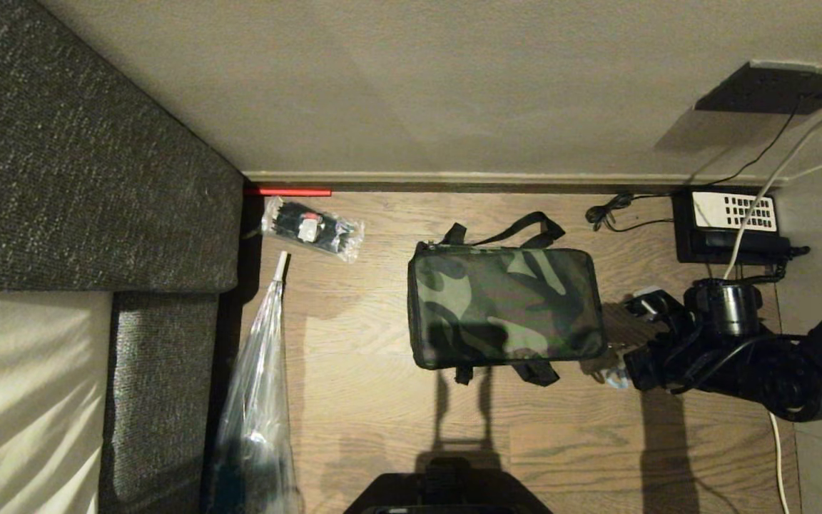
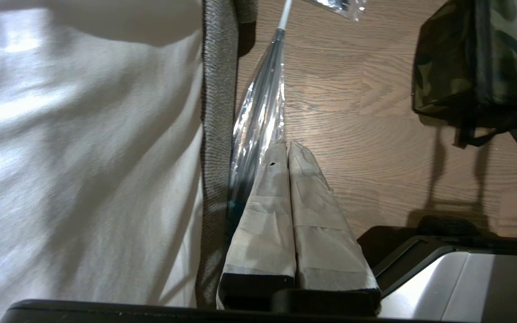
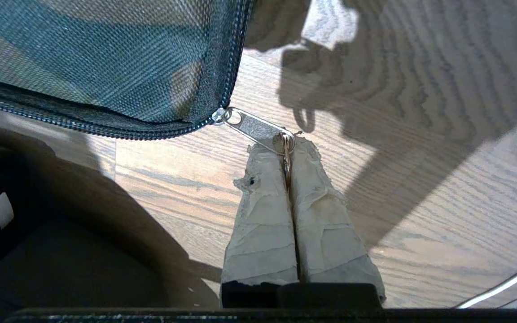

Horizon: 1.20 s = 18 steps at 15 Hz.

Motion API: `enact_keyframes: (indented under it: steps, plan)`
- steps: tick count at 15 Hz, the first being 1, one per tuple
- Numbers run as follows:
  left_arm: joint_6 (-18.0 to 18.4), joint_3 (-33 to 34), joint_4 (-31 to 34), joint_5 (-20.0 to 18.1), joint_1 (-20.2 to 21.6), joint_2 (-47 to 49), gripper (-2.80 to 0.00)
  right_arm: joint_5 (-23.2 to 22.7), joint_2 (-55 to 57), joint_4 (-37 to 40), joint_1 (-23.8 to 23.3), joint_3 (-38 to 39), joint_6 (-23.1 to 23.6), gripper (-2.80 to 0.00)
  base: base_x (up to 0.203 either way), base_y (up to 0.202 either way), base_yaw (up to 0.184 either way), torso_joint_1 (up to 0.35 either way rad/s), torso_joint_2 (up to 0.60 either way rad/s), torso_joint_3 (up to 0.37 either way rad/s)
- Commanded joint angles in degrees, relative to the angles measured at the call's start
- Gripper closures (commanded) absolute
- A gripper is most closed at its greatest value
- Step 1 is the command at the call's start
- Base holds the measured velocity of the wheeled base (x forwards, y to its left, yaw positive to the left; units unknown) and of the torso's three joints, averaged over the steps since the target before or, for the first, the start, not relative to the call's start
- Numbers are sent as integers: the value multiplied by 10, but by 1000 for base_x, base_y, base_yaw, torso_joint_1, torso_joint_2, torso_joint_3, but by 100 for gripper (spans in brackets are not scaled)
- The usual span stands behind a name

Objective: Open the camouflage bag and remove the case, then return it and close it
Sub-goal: Open the top of the storage box

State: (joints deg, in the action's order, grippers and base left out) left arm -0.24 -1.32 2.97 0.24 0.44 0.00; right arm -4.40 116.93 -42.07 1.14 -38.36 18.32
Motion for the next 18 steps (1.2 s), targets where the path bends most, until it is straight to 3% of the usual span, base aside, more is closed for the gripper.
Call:
enact_keyframes:
  steps: [1, 9, 12, 13, 18]
  plan:
    - [0, 0, 0, 1, 0, 0, 0, 3, 0, 1, -5, -5, 4, 0, 0, 0, 0, 0, 0, 0]
    - [0, 0, 0, 1, 0, 0, 0, 2, 0, 1, -8, -45, -1, 0, 0, 0, 0, 0, 0, 0]
    - [0, 0, 0, 1, 0, 0, 0, -10, -3, 1, -6, -49, 2, 0, 0, 0, 0, 0, 0, 0]
    - [0, 0, 0, 1, 0, 0, 0, -38, -9, 1, -5, -49, 2, 0, 0, 0, 0, 0, 0, 0]
    - [0, 0, 0, 0, 0, 0, 0, -44, -7, -6, -2, -51, 4, 0, 0, 0, 0, 0, 0, 0]
